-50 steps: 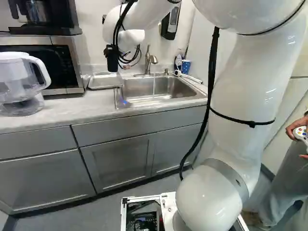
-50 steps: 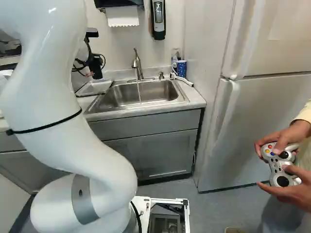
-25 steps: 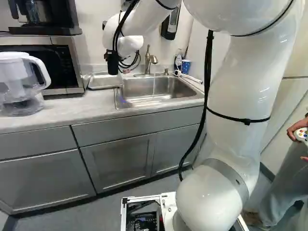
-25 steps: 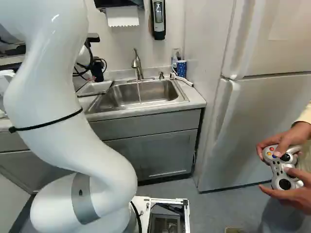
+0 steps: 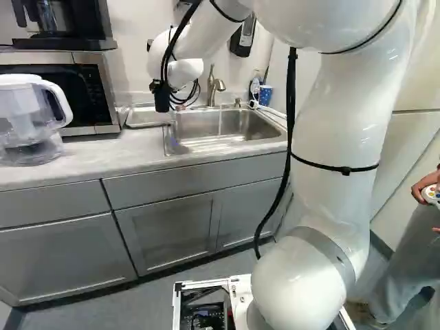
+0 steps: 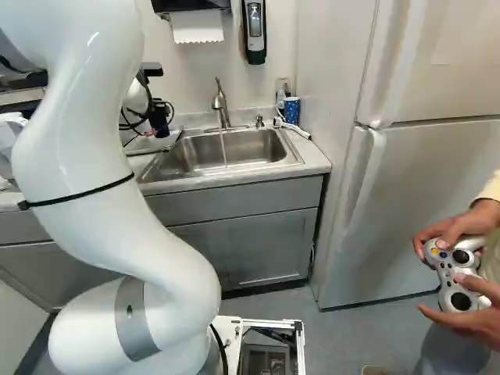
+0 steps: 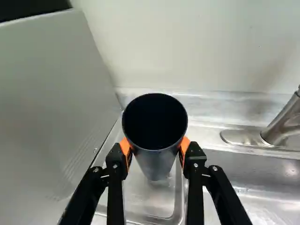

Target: Rinse the cup and place it in the tray

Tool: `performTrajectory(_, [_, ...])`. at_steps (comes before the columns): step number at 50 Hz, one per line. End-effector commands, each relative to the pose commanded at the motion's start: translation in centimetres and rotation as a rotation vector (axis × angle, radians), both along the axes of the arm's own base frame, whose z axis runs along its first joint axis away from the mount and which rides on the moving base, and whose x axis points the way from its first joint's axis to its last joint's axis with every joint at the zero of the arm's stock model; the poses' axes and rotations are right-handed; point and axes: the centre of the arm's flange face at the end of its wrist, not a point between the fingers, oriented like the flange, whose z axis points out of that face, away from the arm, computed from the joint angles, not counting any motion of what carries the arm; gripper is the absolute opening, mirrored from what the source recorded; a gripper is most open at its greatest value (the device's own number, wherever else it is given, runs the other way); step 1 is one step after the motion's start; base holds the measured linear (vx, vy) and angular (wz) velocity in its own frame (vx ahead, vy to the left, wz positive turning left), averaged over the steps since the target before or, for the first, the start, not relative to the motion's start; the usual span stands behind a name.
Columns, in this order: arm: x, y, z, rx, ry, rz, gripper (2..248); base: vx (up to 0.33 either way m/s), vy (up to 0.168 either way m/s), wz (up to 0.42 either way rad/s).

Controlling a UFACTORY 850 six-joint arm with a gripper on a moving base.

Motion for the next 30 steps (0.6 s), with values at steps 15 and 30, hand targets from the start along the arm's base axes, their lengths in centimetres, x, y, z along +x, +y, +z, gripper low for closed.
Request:
performTrajectory(15, [0.2, 0.1, -1.5, -0.012, 0.023, 0.000, 121, 0.000, 0.000, 0.000])
performTrajectory(30, [0.2, 0.1, -1.5, -0.012, 0.023, 0.000, 121, 0.000, 0.000, 0.000])
